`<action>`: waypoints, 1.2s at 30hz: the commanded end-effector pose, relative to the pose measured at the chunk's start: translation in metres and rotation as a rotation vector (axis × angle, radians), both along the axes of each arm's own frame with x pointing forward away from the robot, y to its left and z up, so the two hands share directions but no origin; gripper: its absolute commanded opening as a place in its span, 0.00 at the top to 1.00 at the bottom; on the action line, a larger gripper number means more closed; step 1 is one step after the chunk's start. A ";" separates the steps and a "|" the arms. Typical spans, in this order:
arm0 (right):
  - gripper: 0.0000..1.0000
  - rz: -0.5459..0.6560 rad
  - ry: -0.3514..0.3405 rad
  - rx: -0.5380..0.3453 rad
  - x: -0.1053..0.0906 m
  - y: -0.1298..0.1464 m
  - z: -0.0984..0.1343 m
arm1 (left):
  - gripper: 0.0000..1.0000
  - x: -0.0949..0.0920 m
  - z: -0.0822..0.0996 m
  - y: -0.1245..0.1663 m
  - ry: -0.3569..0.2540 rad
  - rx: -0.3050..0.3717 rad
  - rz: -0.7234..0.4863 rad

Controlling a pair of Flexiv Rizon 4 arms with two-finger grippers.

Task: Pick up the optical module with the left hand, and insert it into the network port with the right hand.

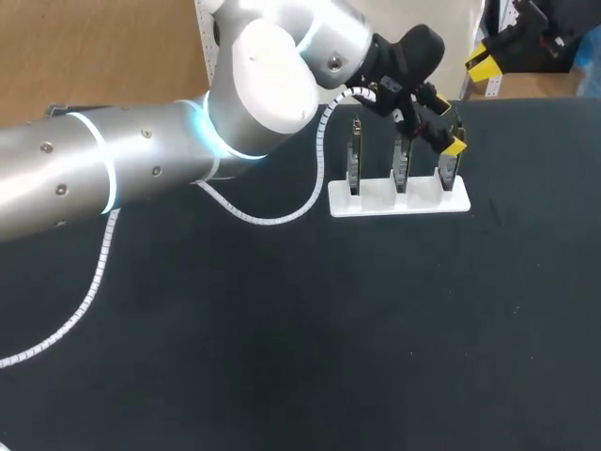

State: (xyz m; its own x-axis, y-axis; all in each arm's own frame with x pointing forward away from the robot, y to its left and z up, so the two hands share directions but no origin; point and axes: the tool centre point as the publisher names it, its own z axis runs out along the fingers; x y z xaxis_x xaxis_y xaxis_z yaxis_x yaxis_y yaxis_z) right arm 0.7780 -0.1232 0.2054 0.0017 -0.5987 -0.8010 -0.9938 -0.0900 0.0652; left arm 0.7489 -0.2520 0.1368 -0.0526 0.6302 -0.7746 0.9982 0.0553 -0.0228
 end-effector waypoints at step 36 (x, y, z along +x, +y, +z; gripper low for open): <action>1.00 -0.008 -0.024 -0.096 -0.011 0.002 -0.015 | 0.00 0.000 -0.005 -0.001 0.006 0.039 0.004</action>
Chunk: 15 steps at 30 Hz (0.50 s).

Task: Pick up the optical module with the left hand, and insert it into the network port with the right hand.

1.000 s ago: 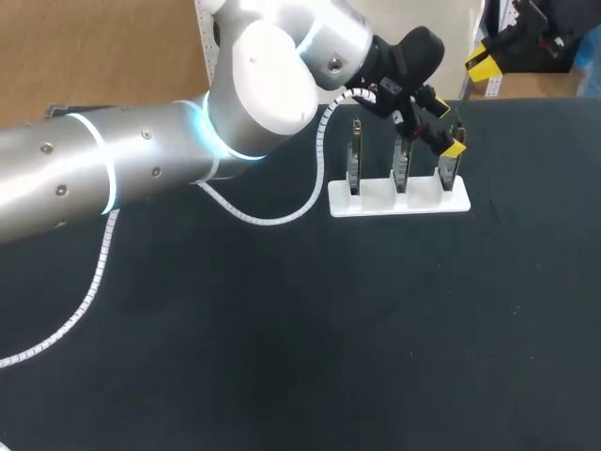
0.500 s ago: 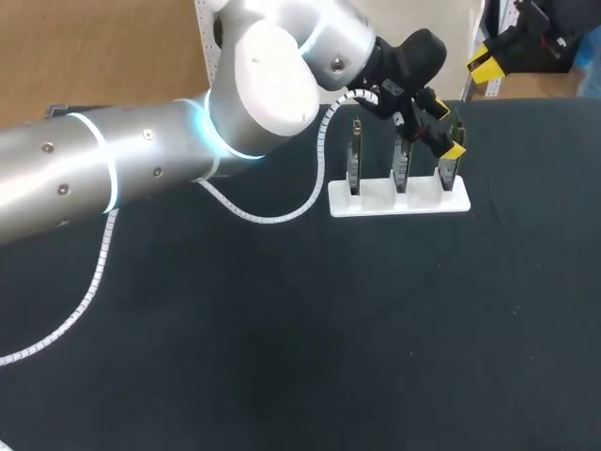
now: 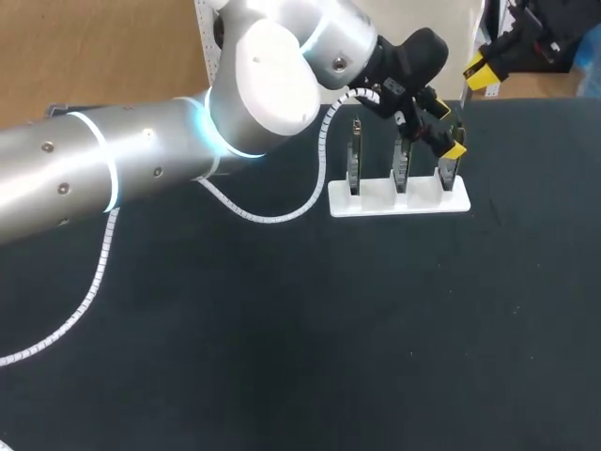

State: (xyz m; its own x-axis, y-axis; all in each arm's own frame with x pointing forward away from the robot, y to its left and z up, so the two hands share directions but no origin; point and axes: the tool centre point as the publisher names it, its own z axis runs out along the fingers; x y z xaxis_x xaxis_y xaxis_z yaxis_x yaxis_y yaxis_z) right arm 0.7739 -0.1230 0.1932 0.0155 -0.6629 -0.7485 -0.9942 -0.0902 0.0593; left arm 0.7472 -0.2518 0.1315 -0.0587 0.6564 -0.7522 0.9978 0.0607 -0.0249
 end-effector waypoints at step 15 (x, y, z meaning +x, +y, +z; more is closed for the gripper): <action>1.00 -0.041 -0.013 -0.045 -0.008 0.002 -0.017 | 0.00 0.001 0.000 -0.001 0.002 0.005 -0.001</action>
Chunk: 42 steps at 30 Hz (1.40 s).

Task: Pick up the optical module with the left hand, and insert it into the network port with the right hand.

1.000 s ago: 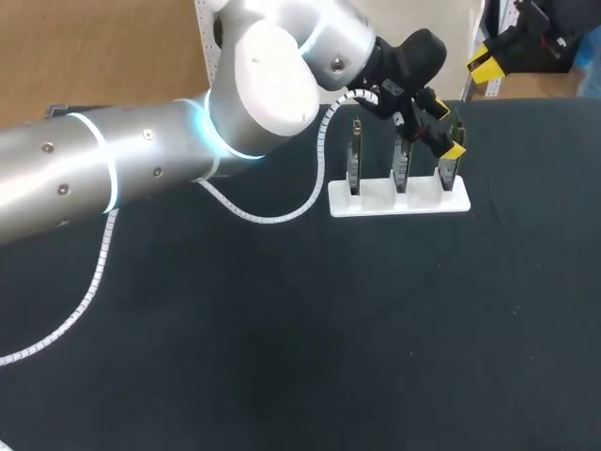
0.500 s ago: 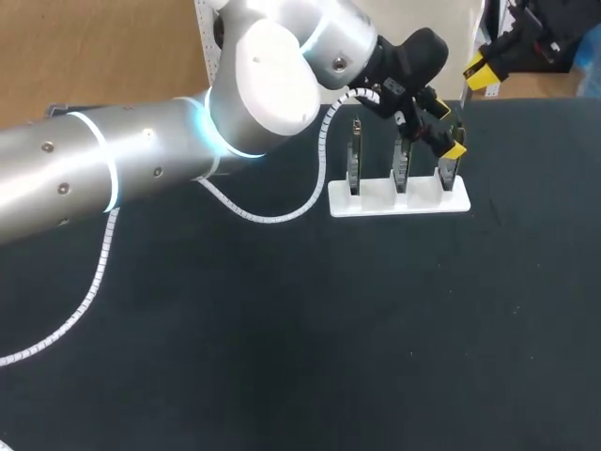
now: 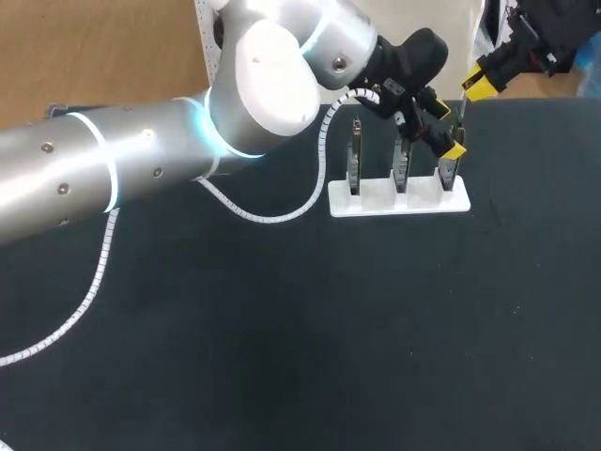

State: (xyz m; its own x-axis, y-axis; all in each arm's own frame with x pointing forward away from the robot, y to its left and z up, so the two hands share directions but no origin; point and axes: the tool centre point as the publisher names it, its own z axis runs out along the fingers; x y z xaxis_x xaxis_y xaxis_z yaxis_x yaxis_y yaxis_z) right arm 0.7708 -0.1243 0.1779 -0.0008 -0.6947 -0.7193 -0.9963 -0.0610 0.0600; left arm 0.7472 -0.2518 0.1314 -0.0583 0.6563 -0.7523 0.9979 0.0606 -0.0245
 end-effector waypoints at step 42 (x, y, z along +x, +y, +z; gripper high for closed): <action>1.00 -0.049 -0.037 0.018 -0.004 0.005 -0.007 | 0.00 0.002 0.000 -0.001 0.002 0.005 -0.001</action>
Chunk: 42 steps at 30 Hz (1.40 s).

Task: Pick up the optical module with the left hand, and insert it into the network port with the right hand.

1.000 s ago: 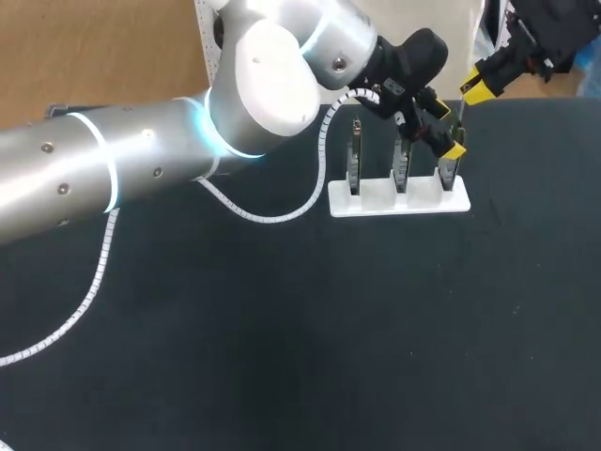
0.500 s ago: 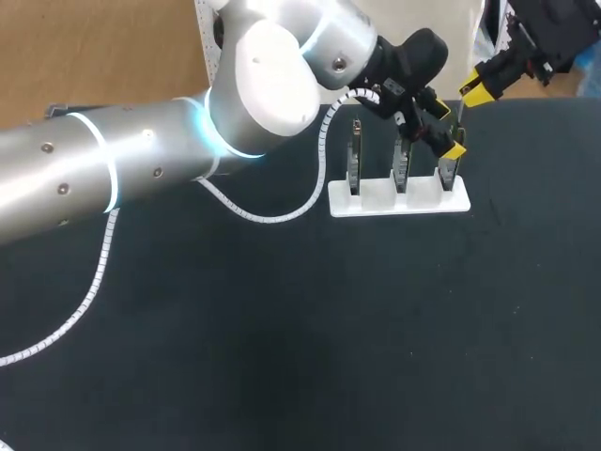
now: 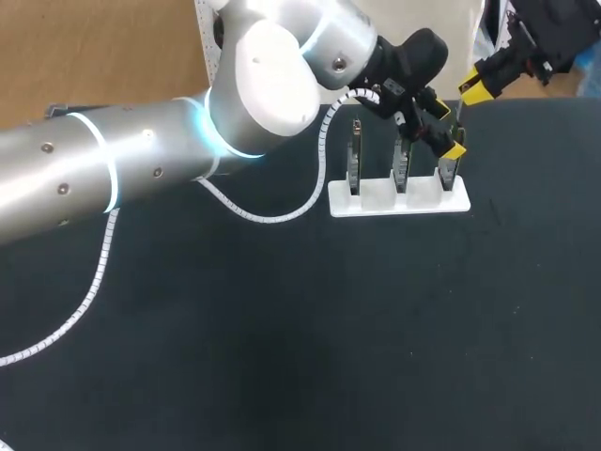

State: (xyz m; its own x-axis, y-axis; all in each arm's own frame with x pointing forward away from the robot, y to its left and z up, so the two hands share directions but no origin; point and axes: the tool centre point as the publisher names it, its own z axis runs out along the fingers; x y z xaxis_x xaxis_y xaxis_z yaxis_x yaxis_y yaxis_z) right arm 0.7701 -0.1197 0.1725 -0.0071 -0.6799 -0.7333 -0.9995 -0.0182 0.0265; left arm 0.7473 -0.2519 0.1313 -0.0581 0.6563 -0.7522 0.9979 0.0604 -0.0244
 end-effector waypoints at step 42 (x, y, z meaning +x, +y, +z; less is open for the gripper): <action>0.69 -0.047 0.021 -0.012 -0.004 -0.002 -0.015 | 0.00 0.001 0.000 -0.001 0.002 0.005 -0.001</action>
